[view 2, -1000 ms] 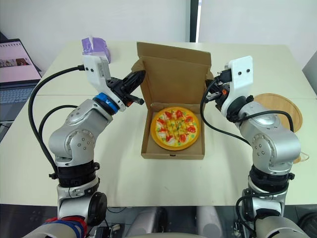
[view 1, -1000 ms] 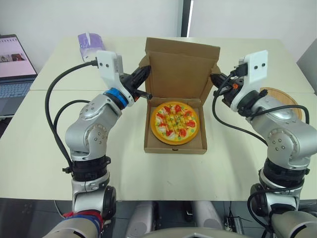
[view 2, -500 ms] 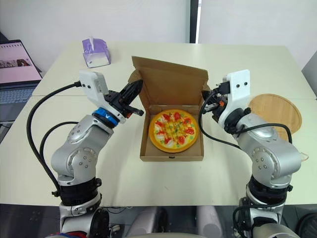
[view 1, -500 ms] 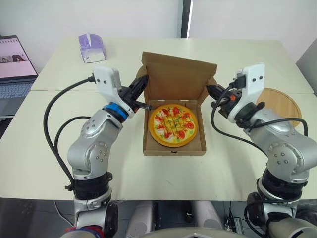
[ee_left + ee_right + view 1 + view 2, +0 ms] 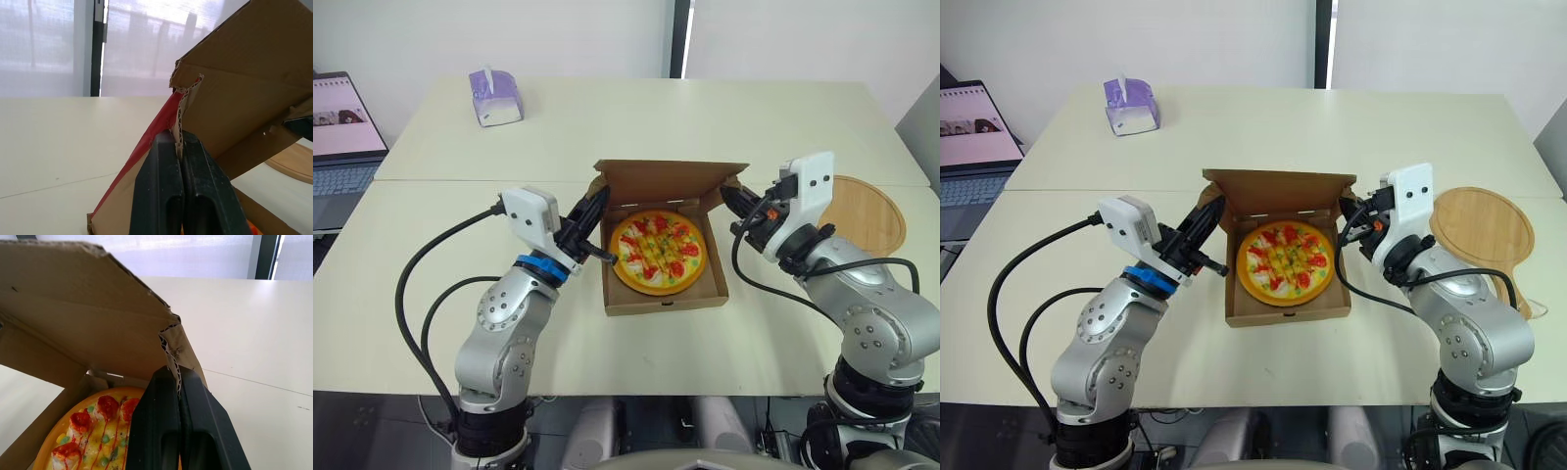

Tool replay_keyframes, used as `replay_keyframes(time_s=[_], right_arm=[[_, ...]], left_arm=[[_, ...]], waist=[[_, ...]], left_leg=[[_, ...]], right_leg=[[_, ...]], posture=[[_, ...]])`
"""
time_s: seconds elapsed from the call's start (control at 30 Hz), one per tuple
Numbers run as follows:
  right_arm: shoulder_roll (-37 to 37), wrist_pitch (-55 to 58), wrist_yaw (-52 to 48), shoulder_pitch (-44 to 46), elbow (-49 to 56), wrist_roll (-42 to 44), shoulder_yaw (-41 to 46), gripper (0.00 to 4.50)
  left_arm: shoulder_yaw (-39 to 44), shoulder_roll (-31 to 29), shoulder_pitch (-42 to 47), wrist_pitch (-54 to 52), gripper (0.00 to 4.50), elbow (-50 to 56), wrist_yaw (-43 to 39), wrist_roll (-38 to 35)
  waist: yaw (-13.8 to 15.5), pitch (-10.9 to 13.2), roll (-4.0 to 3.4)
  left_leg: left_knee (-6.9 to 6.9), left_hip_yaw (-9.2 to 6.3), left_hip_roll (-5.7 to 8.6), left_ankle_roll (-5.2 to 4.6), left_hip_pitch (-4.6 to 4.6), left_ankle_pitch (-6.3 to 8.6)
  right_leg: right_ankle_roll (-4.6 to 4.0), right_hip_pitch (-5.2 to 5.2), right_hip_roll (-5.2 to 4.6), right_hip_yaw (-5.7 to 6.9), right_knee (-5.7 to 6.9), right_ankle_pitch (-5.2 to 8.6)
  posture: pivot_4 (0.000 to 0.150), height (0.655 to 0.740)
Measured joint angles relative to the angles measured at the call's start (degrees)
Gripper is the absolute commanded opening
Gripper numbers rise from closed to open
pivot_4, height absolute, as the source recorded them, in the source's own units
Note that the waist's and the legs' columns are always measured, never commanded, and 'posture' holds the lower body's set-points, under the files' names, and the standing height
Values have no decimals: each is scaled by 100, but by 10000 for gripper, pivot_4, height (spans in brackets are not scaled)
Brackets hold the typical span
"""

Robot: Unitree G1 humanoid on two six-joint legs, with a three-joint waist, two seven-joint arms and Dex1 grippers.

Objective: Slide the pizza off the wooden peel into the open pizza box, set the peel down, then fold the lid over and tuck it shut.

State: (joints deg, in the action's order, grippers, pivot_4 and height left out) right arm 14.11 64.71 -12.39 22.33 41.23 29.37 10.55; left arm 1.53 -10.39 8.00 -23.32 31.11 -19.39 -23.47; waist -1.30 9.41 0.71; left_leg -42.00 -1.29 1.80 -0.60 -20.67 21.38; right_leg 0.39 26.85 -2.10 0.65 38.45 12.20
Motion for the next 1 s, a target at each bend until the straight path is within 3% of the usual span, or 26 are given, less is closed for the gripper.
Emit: replay_keyframes(time_s=[0.2,0.43,0.57,0.67,0.8,0.9,1.0], right_arm=[[67,-45,-3,-71,-30,13,-1,623],[189,-183,-136,-531,120,128,-136,623],[158,-185,-133,-717,128,197,-179,10224],[176,-181,-192,-838,115,314,-257,20957],[461,-191,-310,-951,115,378,-223,36158],[632,-202,-437,-1017,113,434,-231,45000],[950,-318,-627,-1086,98,455,-237,45000]], left_arm=[[-198,151,-138,243,0,0,109,214],[-176,-129,-695,363,0,183,-44,130],[-91,-364,-965,233,0,286,-288,-225],[-3,-538,-1065,109,6303,308,-413,-438],[193,-815,-1297,-18,19341,309,-523,-589],[363,-904,-1350,9,28639,312,-616,-688],[605,-1168,-1516,9,38181,340,-944,-1016]], waist=[[16,0,0],[12,-1,-1],[4,-2,-1],[6,-1,-1],[10,-1,-1],[24,0,-1],[34,0,-1]], left_leg=[[18,-15,-15,-18,60,10],[32,-13,-20,-28,90,16],[32,-15,-25,-29,91,16],[32,-15,-24,-29,90,16],[33,-19,-25,-30,90,17],[33,-18,-25,-30,89,17],[35,-18,-26,-30,89,17]], right_leg=[[0,-79,15,13,-45,0],[1,-107,20,11,-57,2],[2,-108,25,13,-58,2],[2,-108,25,12,-62,3],[2,-109,26,14,-66,3],[2,-109,26,14,-70,3],[2,-109,27,15,-72,3]], posture=[[1500,7251],[1500,7251],[1500,7251],[1500,7251],[1500,7251],[1500,7251],[1500,7251]])
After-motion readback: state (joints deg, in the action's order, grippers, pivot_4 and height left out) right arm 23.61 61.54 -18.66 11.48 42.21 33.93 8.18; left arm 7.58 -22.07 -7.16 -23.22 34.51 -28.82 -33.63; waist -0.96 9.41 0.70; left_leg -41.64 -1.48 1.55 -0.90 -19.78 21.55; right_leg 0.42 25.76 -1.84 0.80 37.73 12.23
